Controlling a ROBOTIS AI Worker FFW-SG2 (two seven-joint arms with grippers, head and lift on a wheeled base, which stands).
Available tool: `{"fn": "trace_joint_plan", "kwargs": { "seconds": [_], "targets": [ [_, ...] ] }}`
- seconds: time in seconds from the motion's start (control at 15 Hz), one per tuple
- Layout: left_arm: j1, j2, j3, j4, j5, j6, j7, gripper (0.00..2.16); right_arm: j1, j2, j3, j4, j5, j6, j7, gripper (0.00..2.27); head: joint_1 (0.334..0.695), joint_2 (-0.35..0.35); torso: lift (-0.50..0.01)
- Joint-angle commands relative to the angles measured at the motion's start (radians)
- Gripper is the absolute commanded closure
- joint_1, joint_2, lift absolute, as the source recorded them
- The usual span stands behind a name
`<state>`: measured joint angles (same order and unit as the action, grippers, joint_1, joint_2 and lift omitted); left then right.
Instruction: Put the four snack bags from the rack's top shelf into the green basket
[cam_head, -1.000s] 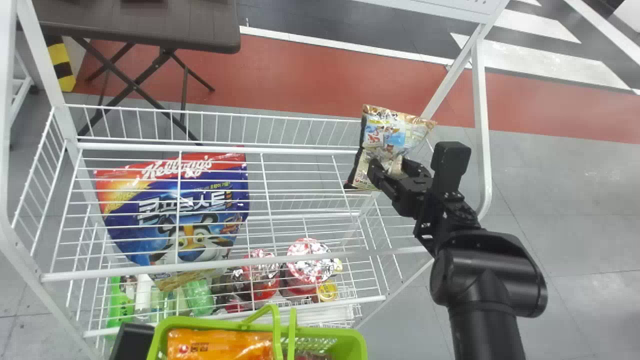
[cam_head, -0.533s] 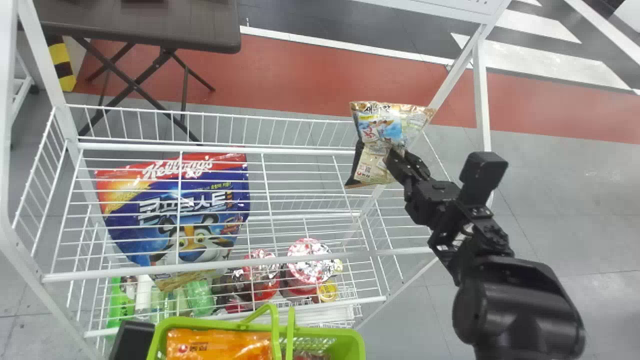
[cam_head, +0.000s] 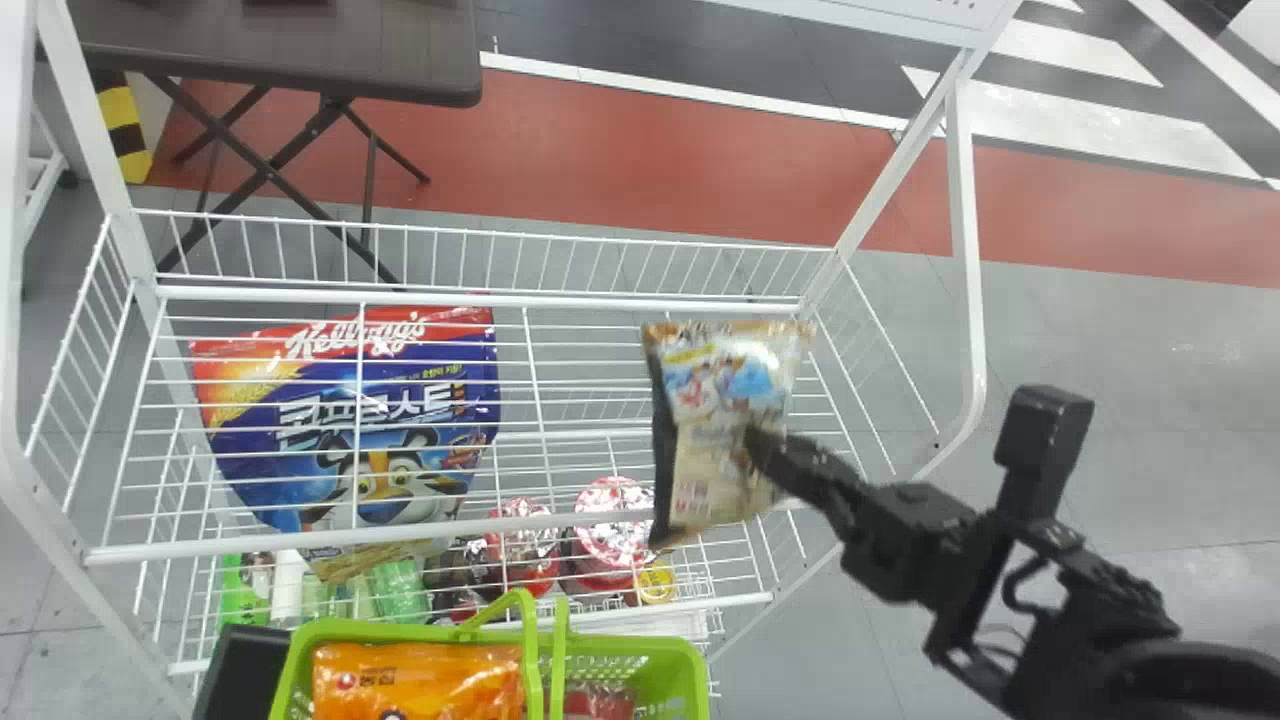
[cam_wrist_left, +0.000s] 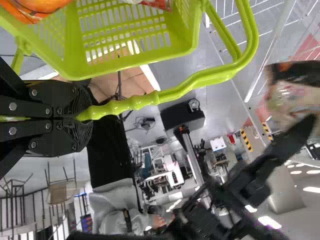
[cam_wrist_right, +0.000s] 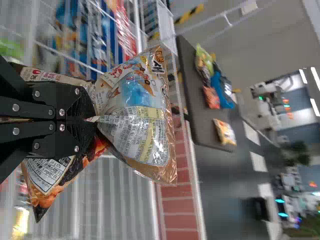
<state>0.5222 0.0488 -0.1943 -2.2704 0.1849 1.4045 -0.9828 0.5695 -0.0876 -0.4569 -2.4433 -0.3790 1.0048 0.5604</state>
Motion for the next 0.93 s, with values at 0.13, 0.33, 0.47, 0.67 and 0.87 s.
{"fn": "trace_joint_plan", "kwargs": {
  "seconds": [0.13, 0.33, 0.47, 0.67, 0.87],
  "targets": [
    [-0.010, -0.001, 0.003, 0.000, 0.005, 0.000, 0.000, 2.15, 0.050, 0.003, -0.069, -0.062, -0.077, 0.492, 0.081, 2.22, 0.695, -0.350, 0.000],
    [-0.010, -0.001, 0.001, 0.000, 0.013, -0.003, 0.000, 2.15, 0.089, -0.008, -0.017, -0.031, -0.072, 0.567, 0.092, 2.22, 0.695, -0.350, 0.000],
    [-0.010, -0.001, 0.001, -0.001, 0.015, -0.003, 0.000, 2.15, 0.107, -0.021, 0.050, 0.004, -0.041, 0.567, 0.095, 2.22, 0.695, -0.350, 0.000],
    [-0.005, -0.001, 0.000, -0.006, 0.018, -0.003, -0.004, 2.15, 0.105, -0.040, 0.109, 0.050, 0.003, 0.567, 0.085, 1.65, 0.695, -0.350, 0.000],
    [0.004, 0.000, -0.002, -0.011, 0.018, -0.003, -0.007, 2.15, 0.108, -0.035, 0.086, 0.013, 0.000, 0.567, 0.079, 0.00, 0.695, -0.350, 0.000]
  ]
}}
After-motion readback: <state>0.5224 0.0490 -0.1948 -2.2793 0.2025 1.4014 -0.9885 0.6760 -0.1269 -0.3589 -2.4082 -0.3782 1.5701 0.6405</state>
